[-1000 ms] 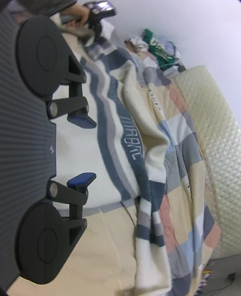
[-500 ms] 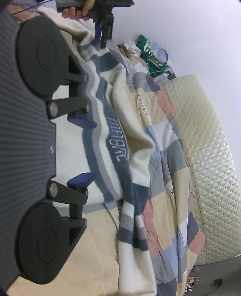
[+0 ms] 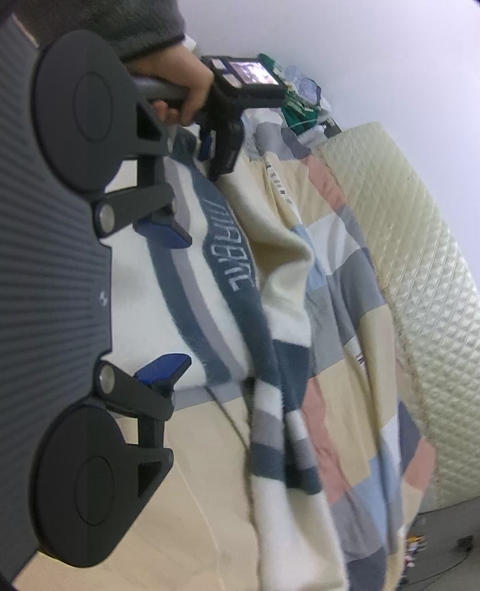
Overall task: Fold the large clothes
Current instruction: 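Release the blanket edge with the left gripper and smooth it down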
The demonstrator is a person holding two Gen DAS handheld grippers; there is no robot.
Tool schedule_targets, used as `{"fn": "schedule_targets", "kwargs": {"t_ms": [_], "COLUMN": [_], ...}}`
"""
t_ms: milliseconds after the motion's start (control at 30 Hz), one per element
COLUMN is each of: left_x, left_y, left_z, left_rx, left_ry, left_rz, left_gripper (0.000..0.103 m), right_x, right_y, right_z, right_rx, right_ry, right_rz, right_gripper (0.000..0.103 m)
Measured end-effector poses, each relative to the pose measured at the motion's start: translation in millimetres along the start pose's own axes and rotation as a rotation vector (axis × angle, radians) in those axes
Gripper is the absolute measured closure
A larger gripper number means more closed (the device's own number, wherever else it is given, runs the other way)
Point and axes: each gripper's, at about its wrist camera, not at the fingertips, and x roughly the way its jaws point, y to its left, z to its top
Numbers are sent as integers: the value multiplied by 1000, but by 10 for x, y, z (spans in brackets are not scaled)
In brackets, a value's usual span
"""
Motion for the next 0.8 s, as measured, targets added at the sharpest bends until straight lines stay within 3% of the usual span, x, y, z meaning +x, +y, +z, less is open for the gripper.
{"fn": "schedule_targets", "kwargs": {"t_ms": [267,367,500,667,800], "left_x": [340,478,348,-132,-407], "left_y": [55,16,-60,-106,-330], "left_z": [819,964,885,578,358], "left_rx": [-40,-48,-37,-13,46], "left_ry": [-136,-122,-139,-149,-111], "left_rz": [30,41,-10,-114,-217], "left_gripper": [56,56,55,55,55], "right_x": [273,336,366,314,174], "right_y": [-110,-102,-111,-88,-60], "right_z": [-48,-58,-42,-8,20], "right_rx": [26,6,12,14,21], "right_ry": [34,30,28,20,0], "right_rz": [-13,-22,-22,-15,-10], "right_gripper": [37,37,37,37,37]}}
